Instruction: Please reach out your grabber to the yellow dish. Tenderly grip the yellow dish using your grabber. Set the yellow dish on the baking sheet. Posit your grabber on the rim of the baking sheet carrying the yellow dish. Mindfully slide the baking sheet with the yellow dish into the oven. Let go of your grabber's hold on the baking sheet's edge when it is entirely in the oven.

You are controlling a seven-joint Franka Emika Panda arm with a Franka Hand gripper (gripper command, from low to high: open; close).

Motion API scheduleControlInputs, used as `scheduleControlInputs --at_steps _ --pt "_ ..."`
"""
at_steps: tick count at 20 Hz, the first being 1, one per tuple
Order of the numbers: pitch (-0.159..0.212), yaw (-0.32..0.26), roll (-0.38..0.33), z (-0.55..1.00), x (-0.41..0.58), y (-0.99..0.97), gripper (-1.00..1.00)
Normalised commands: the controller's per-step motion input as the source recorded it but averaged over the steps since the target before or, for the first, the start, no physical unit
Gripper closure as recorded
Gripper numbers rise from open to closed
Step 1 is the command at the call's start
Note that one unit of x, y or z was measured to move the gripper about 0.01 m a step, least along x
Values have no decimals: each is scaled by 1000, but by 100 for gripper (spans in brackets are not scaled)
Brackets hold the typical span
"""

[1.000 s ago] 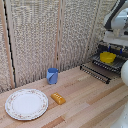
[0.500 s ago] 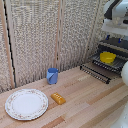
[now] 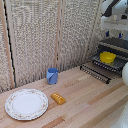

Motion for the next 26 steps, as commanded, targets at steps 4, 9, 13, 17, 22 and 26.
scheduleControlInputs --at_steps 4,9,13,17,22,26 --pt "375 132 -132 43 -293 481 -100" --pt "287 175 -258 -19 -274 166 -100" --pt "145 220 -340 -129 -172 0 -100" --pt "61 246 -334 -224 -47 -22 -100" --pt "0 267 -317 -267 0 -45 -100" --pt "110 243 -273 1 -54 -1 -100"
